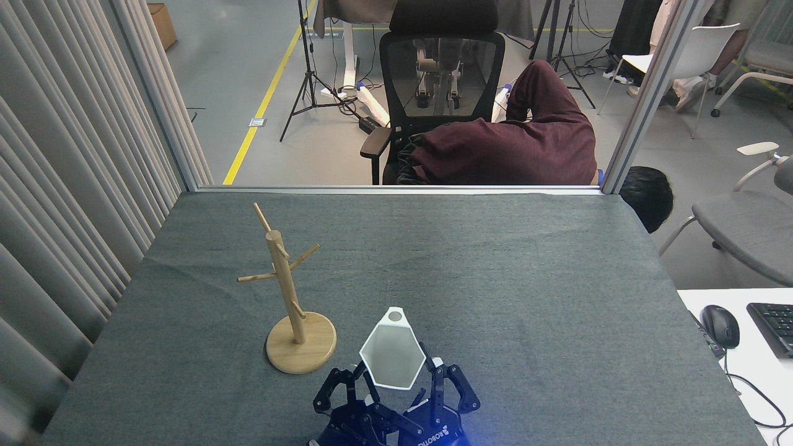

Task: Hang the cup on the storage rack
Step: 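Lift the cup with the right gripper toward the left gripper, then grasp the cup with the left gripper and release the right gripper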

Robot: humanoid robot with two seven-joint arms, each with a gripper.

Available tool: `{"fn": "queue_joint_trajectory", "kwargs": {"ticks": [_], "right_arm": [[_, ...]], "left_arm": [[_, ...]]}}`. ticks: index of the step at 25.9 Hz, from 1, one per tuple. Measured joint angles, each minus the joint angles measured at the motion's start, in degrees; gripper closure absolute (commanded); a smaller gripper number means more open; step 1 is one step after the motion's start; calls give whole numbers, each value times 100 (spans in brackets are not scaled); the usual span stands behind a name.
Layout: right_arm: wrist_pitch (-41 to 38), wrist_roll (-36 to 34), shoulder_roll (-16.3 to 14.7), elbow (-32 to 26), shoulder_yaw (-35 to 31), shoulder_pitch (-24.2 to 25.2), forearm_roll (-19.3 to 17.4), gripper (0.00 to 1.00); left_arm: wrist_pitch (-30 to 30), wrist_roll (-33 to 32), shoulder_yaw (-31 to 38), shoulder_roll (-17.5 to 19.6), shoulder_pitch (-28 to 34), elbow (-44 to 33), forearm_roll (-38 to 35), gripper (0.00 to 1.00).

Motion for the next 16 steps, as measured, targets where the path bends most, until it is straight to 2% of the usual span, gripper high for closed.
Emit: {"fn": "queue_joint_trajectory", "kwargs": {"ticks": [11,13,15,16], "right_arm": [[-7,-84,19,-10,42,211,116,30],[-7,-87,38,-5,53,223,138,30],[-7,-94,53,-4,59,229,148,30],[-7,-97,56,-3,61,232,150,30]], "left_arm": [[4,63,2,18,-9,-20,6,1],[5,80,3,27,-16,-28,10,13],[-13,91,3,40,-22,-31,12,31],[-13,104,3,46,-29,-33,13,34]]}}
